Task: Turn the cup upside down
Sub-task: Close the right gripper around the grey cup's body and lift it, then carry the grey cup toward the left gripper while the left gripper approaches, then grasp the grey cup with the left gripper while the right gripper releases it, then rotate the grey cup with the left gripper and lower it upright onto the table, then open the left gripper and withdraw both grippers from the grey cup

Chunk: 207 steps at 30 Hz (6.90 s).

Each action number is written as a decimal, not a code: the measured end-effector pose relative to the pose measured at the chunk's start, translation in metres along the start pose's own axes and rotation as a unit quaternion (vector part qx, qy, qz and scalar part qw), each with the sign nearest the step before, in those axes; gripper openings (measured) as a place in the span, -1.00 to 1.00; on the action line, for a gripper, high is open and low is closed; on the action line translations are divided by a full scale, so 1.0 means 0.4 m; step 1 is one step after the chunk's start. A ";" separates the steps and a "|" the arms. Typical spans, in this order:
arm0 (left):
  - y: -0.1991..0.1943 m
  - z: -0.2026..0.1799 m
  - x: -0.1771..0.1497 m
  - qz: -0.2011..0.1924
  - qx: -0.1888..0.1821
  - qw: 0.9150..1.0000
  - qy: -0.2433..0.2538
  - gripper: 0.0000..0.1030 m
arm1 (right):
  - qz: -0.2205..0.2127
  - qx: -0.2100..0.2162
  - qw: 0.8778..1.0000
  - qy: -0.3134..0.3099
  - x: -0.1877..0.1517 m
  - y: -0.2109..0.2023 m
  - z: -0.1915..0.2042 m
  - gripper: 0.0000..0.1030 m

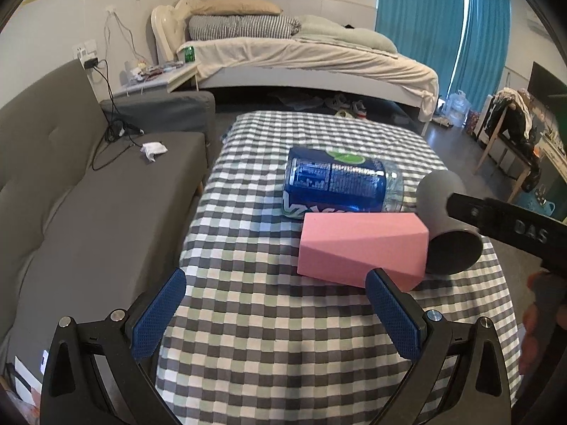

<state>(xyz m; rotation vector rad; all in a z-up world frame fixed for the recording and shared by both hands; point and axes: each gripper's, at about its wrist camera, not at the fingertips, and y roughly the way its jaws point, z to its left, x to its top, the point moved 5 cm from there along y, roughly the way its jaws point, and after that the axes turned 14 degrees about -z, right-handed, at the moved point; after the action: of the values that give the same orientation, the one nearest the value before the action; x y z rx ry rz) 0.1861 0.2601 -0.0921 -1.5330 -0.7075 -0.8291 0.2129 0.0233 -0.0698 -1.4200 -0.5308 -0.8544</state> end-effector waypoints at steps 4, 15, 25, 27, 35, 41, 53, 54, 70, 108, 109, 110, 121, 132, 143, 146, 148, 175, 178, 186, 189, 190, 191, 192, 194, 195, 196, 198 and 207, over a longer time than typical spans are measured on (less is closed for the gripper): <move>0.028 -0.001 -0.015 0.016 -0.004 1.000 0.002 1.00 | 0.022 0.001 1.000 0.010 -0.014 0.043 0.004 0.81; 0.051 -0.008 -0.036 0.032 -0.014 0.999 0.001 1.00 | 0.065 0.011 0.998 0.024 -0.041 0.095 0.010 0.57; -0.025 -0.006 -0.027 0.006 -0.005 1.000 -0.001 1.00 | 0.081 0.023 0.996 0.011 -0.111 -0.020 -0.028 0.54; -0.047 -0.003 -0.031 0.000 -0.005 1.000 -0.004 1.00 | 0.087 0.025 0.996 0.004 -0.142 -0.054 -0.037 0.53; -0.134 0.014 -0.058 -0.011 -0.004 0.999 -0.030 1.00 | 0.094 0.055 0.993 -0.040 -0.255 -0.178 -0.005 0.53; -0.183 0.016 -0.067 -0.020 0.000 0.999 -0.029 1.00 | 0.096 0.071 0.991 -0.057 -0.300 -0.230 0.019 0.53; -0.238 -0.017 -0.052 -0.038 0.006 0.999 -0.006 1.00 | 0.052 0.074 0.993 -0.071 -0.261 -0.304 0.004 0.70; -0.241 -0.019 -0.051 -0.037 0.006 0.999 -0.005 1.00 | 0.037 0.070 0.994 -0.077 -0.245 -0.323 -0.002 0.72; -0.197 -0.221 -0.044 0.027 -0.045 0.997 0.053 1.00 | -0.014 -0.022 0.996 -0.086 -0.133 -0.364 -0.221 0.73; -0.084 -0.358 -0.039 0.065 -0.143 0.985 0.068 0.43 | -0.019 -0.035 0.998 -0.050 -0.128 -0.307 -0.283 0.73; -0.083 -0.361 -0.042 0.062 -0.142 0.985 0.073 0.43 | -0.018 -0.034 0.998 -0.050 -0.129 -0.307 -0.281 0.73; -0.084 -0.366 -0.044 0.057 -0.141 0.985 0.080 0.43 | -0.018 -0.034 0.998 -0.050 -0.132 -0.307 -0.281 0.73; -0.087 -0.378 -0.044 0.020 -0.157 0.982 0.098 0.83 | -0.020 -0.037 0.998 -0.047 -0.138 -0.317 -0.285 0.73; -0.047 -0.369 -0.126 0.036 -0.164 0.977 0.129 0.72 | -0.003 -0.042 0.998 -0.052 -0.152 -0.293 -0.283 0.73; -0.026 -0.389 -0.127 0.023 -0.176 0.974 0.139 0.42 | 0.005 -0.046 0.997 -0.058 -0.161 -0.280 -0.276 0.73; -0.012 -0.394 -0.119 0.022 -0.172 0.975 0.137 0.42 | 0.005 -0.046 0.997 -0.060 -0.160 -0.282 -0.270 0.73; -0.010 -0.391 -0.119 0.022 -0.174 0.975 0.137 0.42 | 0.004 -0.045 0.997 -0.063 -0.158 -0.286 -0.265 0.73; -0.265 -0.164 -0.068 -0.089 -0.067 0.992 0.066 0.81 | -0.086 0.024 0.993 -0.079 -0.168 -0.423 -0.140 0.73; -0.298 -0.153 -0.056 -0.122 -0.057 0.989 0.062 0.81 | -0.109 0.035 0.990 -0.087 -0.171 -0.442 -0.117 0.73; -0.338 -0.113 -0.050 -0.156 -0.041 0.986 0.042 1.00 | -0.147 0.038 0.985 -0.085 -0.178 -0.465 -0.099 0.98; -0.334 -0.096 -0.056 -0.149 -0.030 0.988 0.035 1.00 | -0.148 0.036 0.985 -0.086 -0.174 -0.465 -0.098 1.00; -0.332 -0.092 -0.056 -0.147 -0.029 0.988 0.032 1.00 | -0.148 0.036 0.985 -0.086 -0.175 -0.464 -0.098 1.00; -0.336 -0.087 -0.058 -0.148 -0.029 0.988 0.029 1.00 | -0.148 0.035 0.985 -0.086 -0.174 -0.464 -0.098 1.00; -0.335 -0.085 -0.059 -0.148 -0.028 0.988 0.028 1.00 | -0.148 0.036 0.984 -0.086 -0.174 -0.464 -0.098 1.00; -0.335 -0.081 -0.061 -0.147 -0.026 0.988 0.028 1.00 | -0.149 0.036 0.984 -0.086 -0.175 -0.464 -0.099 1.00; -0.334 -0.082 -0.063 -0.145 -0.027 0.989 0.029 1.00 | -0.148 0.036 0.984 -0.086 -0.174 -0.463 -0.098 1.00; -0.333 -0.080 -0.064 -0.145 -0.028 0.989 0.030 1.00 | -0.148 0.036 0.985 -0.086 -0.176 -0.464 -0.099 1.00; -0.334 -0.080 -0.068 -0.143 -0.028 0.989 0.032 1.00 | -0.147 0.036 0.985 -0.086 -0.178 -0.463 -0.099 1.00; -0.334 -0.080 -0.068 -0.141 -0.031 0.989 0.032 1.00 | -0.142 0.035 0.985 -0.087 -0.182 -0.460 -0.100 1.00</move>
<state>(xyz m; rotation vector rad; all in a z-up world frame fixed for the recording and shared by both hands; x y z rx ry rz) 0.0579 0.2448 -0.0380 -1.4739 -0.8706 -1.1150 0.0192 0.0093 -0.0144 -1.3809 -0.9038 -0.9306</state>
